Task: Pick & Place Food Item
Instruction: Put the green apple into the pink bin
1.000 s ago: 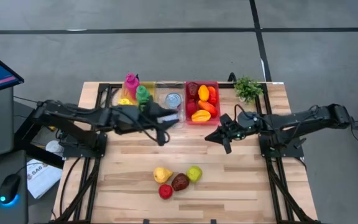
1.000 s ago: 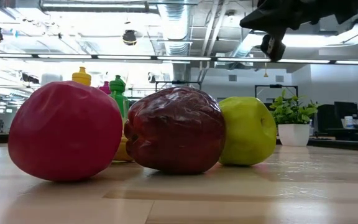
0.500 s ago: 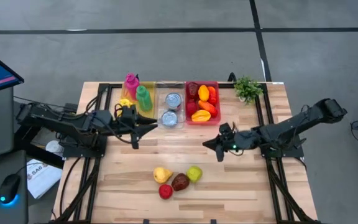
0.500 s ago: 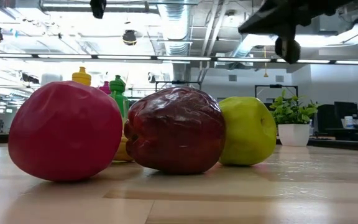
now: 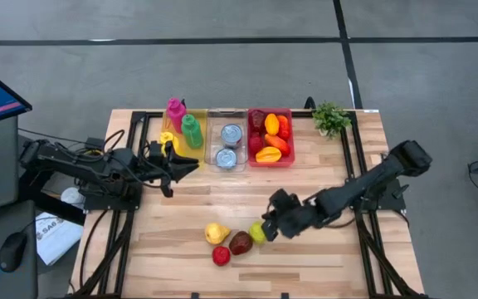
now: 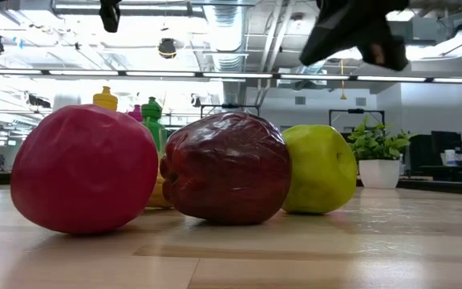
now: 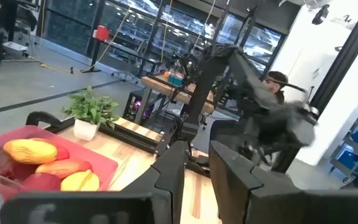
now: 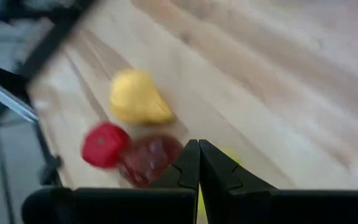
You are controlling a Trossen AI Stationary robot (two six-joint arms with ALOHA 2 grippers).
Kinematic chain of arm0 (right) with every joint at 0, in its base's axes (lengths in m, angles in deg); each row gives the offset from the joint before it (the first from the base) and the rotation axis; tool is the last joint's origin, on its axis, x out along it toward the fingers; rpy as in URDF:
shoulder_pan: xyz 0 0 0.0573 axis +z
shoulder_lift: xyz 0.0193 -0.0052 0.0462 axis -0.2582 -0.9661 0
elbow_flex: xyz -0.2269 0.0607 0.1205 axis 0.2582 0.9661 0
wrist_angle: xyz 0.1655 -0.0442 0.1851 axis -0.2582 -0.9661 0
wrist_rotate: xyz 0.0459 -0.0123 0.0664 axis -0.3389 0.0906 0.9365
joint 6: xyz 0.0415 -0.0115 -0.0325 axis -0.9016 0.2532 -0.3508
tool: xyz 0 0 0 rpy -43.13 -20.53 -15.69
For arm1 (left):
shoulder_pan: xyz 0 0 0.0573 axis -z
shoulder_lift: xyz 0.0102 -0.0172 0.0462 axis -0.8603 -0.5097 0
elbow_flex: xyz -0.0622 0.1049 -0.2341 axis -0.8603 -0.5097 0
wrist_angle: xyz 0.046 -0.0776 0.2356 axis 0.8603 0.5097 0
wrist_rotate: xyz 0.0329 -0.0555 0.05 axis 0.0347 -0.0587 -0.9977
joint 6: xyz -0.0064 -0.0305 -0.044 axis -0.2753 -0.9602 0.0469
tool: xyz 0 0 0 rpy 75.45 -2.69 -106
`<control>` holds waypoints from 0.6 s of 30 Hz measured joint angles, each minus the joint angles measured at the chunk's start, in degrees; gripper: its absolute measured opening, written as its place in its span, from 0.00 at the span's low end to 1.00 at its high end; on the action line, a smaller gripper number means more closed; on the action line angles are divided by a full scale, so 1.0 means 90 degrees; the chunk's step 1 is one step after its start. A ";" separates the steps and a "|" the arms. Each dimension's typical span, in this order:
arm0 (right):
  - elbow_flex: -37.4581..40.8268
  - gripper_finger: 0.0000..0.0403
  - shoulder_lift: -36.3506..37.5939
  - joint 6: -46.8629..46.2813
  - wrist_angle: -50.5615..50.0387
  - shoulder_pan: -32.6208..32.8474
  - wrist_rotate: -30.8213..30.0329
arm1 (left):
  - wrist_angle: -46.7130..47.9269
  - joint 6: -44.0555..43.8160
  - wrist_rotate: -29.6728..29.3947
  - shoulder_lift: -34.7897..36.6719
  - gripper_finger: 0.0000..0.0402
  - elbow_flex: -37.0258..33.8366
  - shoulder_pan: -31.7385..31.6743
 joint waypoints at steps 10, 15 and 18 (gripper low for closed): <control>-0.2038 0.00 -0.1435 -0.0329 -0.2310 0.0158 0.0836 | 0.0042 -0.0001 -0.0005 0.0003 0.14 0.0001 -0.0002; -0.2409 0.04 -0.1834 0.0123 -0.2270 0.0104 0.0969 | 0.0040 -0.0003 -0.0005 0.0003 0.15 0.0001 -0.0002; -0.2499 0.12 -0.1980 0.0186 -0.2272 0.0052 0.1143 | 0.0041 -0.0011 -0.0007 0.0003 0.15 0.0001 -0.0002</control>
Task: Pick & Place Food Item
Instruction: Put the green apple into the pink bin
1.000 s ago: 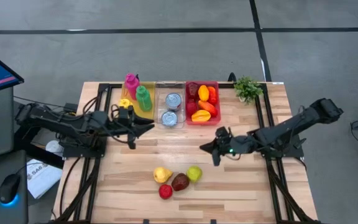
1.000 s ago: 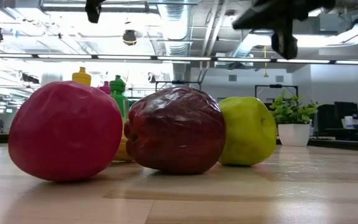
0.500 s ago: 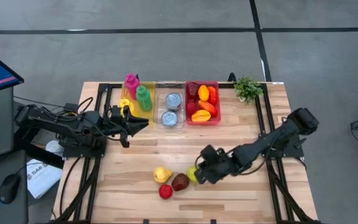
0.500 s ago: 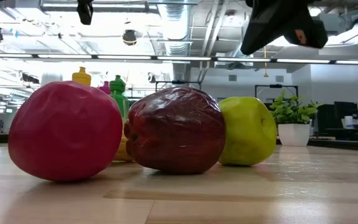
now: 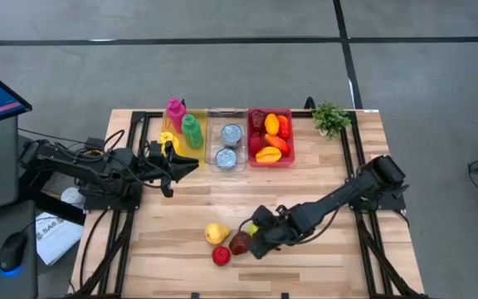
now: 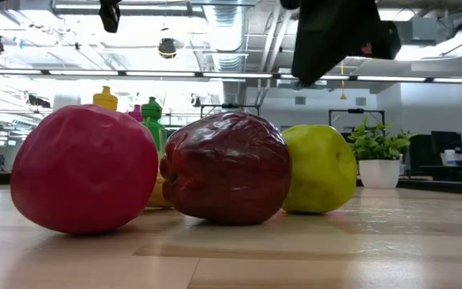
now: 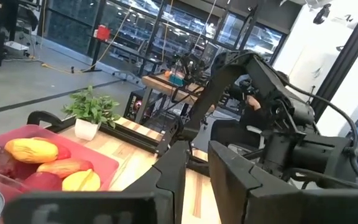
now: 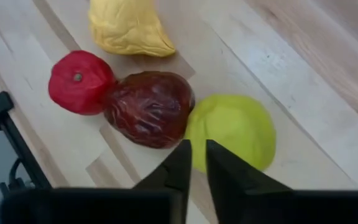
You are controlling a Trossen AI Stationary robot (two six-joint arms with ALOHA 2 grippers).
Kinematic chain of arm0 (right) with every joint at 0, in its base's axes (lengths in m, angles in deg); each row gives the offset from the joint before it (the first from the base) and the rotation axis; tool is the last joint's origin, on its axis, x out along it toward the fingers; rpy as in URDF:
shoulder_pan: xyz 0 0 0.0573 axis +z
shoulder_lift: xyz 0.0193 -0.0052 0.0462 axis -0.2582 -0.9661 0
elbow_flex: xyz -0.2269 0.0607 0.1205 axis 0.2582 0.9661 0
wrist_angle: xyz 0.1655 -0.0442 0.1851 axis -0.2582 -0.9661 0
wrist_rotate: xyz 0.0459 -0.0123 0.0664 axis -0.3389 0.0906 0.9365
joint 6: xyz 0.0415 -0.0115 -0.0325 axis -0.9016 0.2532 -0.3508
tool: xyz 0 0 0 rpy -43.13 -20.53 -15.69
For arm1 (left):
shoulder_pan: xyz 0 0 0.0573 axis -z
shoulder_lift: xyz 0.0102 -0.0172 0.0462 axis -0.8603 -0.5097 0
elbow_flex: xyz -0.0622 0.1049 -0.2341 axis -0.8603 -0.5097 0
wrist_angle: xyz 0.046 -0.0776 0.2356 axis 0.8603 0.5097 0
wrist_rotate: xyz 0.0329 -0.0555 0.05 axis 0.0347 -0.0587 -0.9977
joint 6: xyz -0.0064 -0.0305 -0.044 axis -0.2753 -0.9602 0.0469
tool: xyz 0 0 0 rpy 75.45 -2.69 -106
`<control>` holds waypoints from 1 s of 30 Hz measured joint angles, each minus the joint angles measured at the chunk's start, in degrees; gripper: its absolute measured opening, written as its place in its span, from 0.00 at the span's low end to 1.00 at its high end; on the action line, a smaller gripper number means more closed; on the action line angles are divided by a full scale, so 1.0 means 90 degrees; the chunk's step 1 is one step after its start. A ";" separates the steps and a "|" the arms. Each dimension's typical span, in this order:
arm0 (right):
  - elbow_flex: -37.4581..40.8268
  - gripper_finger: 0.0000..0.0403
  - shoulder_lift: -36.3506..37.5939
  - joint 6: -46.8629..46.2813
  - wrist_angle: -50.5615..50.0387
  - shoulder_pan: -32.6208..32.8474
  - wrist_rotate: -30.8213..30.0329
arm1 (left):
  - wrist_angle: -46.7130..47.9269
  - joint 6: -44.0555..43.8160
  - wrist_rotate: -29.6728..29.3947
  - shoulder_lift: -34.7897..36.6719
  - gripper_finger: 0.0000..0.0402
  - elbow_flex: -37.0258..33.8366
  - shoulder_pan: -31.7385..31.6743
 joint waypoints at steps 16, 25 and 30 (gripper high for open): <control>0.0070 0.80 -0.0096 0.0063 -0.0106 -0.0250 0.0472 | 0.0002 -0.0036 -0.0001 0.0000 0.13 0.0000 0.0000; 0.0762 0.87 -0.0096 0.0131 0.0671 -0.0405 0.0811 | 0.0050 -0.0037 -0.0001 0.0000 0.13 0.0000 0.0000; 0.0852 0.85 -0.0187 0.0383 0.0981 -0.0454 0.0920 | 0.0167 -0.0041 -0.0001 0.0000 0.13 0.0000 0.0000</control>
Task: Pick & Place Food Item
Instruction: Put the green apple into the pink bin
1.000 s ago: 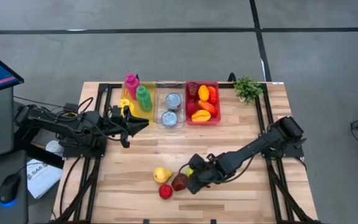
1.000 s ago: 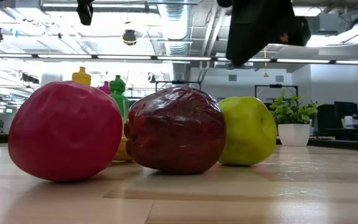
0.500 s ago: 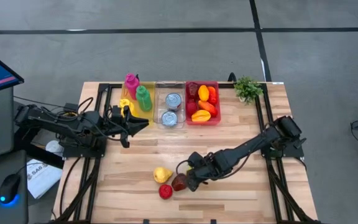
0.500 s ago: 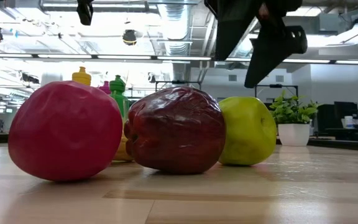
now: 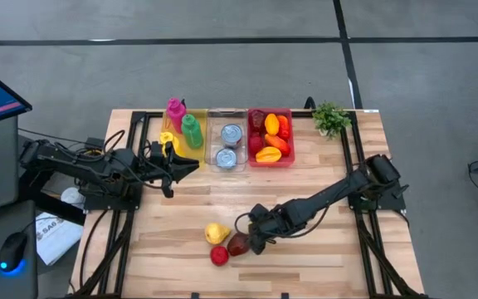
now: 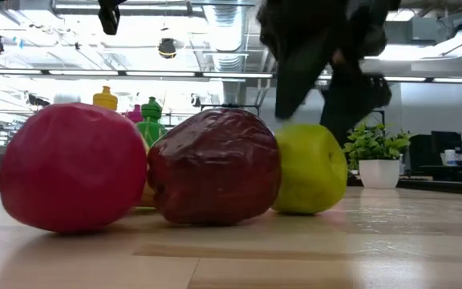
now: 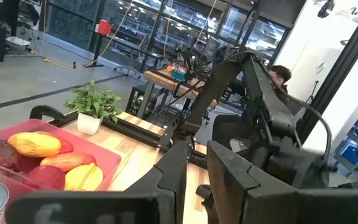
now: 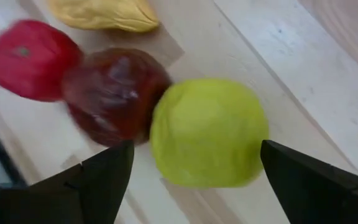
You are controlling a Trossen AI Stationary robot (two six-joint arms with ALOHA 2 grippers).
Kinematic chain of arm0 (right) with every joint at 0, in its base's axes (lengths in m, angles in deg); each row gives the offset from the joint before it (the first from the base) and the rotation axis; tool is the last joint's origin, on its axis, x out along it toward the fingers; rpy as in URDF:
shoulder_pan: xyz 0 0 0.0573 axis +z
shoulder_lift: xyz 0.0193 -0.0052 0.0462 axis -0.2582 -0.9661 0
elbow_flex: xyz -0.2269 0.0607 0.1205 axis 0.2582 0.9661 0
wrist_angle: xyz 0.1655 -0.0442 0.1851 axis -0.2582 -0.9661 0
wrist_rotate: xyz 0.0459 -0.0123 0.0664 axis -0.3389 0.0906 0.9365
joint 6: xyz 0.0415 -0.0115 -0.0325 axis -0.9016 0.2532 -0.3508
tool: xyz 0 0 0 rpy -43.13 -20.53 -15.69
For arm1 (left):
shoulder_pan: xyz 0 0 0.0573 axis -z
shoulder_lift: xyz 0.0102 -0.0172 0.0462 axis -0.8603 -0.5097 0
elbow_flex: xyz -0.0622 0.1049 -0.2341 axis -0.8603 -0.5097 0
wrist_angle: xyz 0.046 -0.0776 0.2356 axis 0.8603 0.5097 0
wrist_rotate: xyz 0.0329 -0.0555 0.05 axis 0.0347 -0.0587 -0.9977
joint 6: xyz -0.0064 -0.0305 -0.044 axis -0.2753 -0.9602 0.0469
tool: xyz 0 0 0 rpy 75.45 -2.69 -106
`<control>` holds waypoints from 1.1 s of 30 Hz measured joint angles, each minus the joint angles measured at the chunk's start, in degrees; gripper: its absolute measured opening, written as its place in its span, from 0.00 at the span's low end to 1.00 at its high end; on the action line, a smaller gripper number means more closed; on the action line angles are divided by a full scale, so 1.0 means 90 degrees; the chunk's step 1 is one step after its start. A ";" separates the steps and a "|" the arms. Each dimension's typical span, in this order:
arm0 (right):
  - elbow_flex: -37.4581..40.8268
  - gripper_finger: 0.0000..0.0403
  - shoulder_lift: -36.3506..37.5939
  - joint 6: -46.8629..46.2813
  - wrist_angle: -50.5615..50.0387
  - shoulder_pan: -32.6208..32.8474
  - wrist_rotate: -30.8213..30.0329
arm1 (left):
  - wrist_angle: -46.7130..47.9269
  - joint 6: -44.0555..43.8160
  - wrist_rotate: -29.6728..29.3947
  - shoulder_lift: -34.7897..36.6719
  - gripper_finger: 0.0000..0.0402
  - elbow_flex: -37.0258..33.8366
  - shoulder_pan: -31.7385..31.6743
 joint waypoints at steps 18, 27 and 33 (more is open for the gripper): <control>0.0040 0.72 -0.0171 0.0257 0.0094 -0.0076 0.0089 | -0.0003 -0.0049 0.0000 -0.0002 0.13 0.0000 0.0005; 0.0025 0.70 0.0693 0.0254 -0.0305 -0.0166 0.0025 | -0.0007 -0.0049 0.0000 -0.0002 0.13 0.0000 0.0005; 0.0019 0.70 0.1540 0.0256 -0.0686 -0.0487 -0.0506 | -0.0003 -0.0046 0.0000 -0.0002 0.13 0.0000 0.0005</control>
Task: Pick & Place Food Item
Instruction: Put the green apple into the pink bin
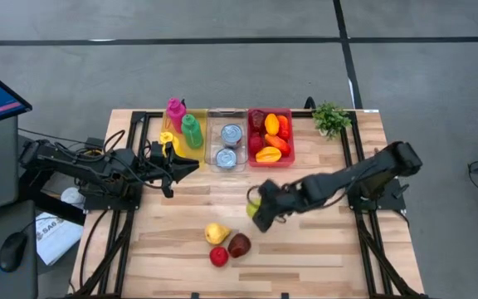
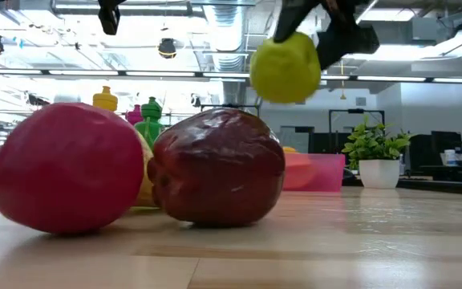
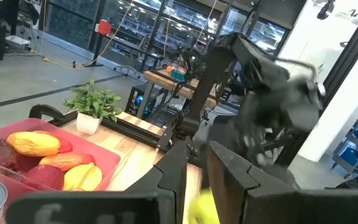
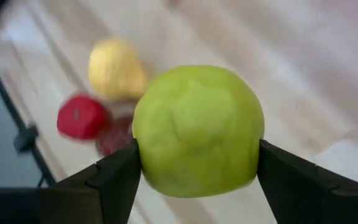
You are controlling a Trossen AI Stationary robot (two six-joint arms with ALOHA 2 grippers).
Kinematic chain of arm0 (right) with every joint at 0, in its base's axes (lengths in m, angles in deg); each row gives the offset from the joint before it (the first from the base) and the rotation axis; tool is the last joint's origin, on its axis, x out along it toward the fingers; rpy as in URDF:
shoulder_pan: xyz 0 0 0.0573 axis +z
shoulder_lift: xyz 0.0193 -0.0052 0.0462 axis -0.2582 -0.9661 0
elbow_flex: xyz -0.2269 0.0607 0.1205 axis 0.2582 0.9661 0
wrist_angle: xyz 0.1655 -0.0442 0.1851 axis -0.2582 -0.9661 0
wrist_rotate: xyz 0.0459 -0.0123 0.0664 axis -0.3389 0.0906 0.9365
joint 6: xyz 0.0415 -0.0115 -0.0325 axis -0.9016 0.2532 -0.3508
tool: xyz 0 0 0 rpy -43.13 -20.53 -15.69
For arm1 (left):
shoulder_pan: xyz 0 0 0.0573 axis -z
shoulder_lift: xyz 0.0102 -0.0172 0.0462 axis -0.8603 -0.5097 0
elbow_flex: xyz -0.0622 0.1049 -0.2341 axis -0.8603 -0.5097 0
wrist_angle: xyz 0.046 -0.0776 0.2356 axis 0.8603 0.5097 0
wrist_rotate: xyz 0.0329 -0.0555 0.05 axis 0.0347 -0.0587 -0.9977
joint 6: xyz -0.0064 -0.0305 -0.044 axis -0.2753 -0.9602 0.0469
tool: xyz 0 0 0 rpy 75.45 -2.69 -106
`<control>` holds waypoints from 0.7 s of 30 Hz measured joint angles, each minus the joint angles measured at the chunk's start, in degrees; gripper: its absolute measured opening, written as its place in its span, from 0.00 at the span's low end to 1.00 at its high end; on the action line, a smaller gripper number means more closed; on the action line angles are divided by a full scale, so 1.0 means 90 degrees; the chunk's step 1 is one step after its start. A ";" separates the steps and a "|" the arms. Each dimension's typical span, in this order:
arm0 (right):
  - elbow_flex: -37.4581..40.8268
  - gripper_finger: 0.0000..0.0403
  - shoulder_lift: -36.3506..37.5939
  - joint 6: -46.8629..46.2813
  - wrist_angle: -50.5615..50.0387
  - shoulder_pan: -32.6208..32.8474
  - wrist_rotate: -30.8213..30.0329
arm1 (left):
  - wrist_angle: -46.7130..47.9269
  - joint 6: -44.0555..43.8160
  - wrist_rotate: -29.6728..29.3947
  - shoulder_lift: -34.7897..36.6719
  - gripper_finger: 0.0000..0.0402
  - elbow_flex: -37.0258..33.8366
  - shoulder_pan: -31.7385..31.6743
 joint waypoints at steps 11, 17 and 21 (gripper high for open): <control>-0.0010 0.70 0.1207 0.0364 -0.0501 -0.0955 -0.1294 | 0.0010 0.0104 -0.0005 0.0000 0.13 0.0000 0.0000; -0.0010 0.70 0.1445 0.0964 -0.0558 -0.1698 -0.1495 | 0.0012 0.0111 -0.0005 0.0000 0.13 0.0000 0.0000; -0.0010 0.70 0.1490 0.1152 -0.0586 -0.2149 -0.1500 | 0.0010 0.0107 -0.0005 0.0000 0.13 0.0000 0.0000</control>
